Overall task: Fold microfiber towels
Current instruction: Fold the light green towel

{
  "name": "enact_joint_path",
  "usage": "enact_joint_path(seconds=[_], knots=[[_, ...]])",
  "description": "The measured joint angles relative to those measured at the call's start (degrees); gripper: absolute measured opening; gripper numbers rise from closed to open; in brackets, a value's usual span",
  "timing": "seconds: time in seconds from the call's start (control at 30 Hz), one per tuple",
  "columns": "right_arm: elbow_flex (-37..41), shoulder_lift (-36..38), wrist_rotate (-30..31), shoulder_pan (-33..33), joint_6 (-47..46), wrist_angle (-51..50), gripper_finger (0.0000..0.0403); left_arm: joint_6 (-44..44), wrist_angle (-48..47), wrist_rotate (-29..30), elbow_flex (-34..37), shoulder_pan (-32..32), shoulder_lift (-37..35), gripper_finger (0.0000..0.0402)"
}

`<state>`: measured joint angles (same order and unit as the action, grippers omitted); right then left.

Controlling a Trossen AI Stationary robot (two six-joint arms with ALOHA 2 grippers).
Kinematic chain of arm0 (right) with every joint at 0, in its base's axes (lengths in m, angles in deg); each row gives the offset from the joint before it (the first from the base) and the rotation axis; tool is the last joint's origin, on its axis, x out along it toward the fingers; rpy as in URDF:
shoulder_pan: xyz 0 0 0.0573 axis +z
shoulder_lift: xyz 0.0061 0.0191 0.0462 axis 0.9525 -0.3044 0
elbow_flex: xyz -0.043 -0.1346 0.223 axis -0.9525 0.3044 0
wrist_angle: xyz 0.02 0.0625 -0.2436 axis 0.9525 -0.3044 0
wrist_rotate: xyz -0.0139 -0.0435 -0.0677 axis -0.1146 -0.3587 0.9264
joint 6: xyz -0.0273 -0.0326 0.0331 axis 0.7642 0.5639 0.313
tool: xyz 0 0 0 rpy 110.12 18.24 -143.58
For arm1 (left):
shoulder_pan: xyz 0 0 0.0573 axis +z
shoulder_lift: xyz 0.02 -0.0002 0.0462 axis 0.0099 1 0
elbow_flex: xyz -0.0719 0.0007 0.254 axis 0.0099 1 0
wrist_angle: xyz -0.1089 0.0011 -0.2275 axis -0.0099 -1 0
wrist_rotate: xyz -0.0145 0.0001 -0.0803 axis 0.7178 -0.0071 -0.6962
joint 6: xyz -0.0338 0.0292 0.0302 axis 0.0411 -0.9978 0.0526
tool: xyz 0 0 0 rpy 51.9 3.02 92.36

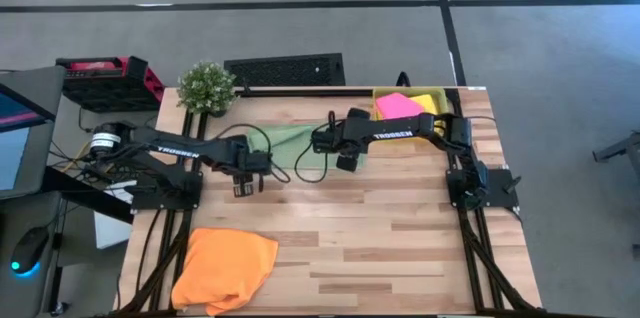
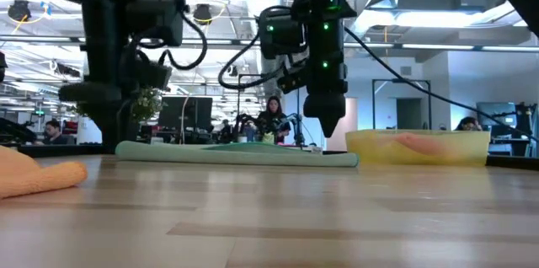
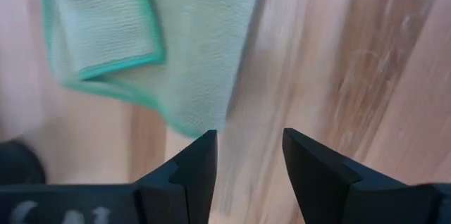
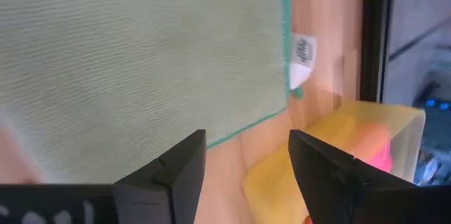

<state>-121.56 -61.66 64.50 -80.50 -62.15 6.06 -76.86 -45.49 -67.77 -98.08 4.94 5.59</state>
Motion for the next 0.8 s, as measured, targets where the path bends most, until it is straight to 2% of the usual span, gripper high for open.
enact_joint_path(seconds=[0.17, 0.33, 0.57, 0.67, 0.8], knots=[[0.00, 0.02, -0.16, 2.46, 0.54, 0.13, 0.0226, -1.21, 5.87, 1.48, 2.97, -0.18, -0.02, 0.0155], [0.00, 0.02, -0.18, 3.62, 0.57, 0.13, 0.0225, -4.50, 7.21, 6.77, 3.10, -0.10, 0.00, 0.0155], [-0.02, 0.02, -0.69, 4.19, 0.54, 0.15, 0.0225, -7.79, 10.76, 3.51, 3.11, 2.84, -0.01, 0.0155], [-0.02, 0.02, -0.83, 4.13, 0.52, 0.15, 0.0225, -8.17, 15.13, 0.94, 4.47, 4.55, -0.02, 0.0155], [-0.02, 0.04, -0.85, 4.22, 0.52, 0.10, 0.0225, -8.60, 16.21, 0.78, 5.31, 5.72, 0.00, 0.0155]])
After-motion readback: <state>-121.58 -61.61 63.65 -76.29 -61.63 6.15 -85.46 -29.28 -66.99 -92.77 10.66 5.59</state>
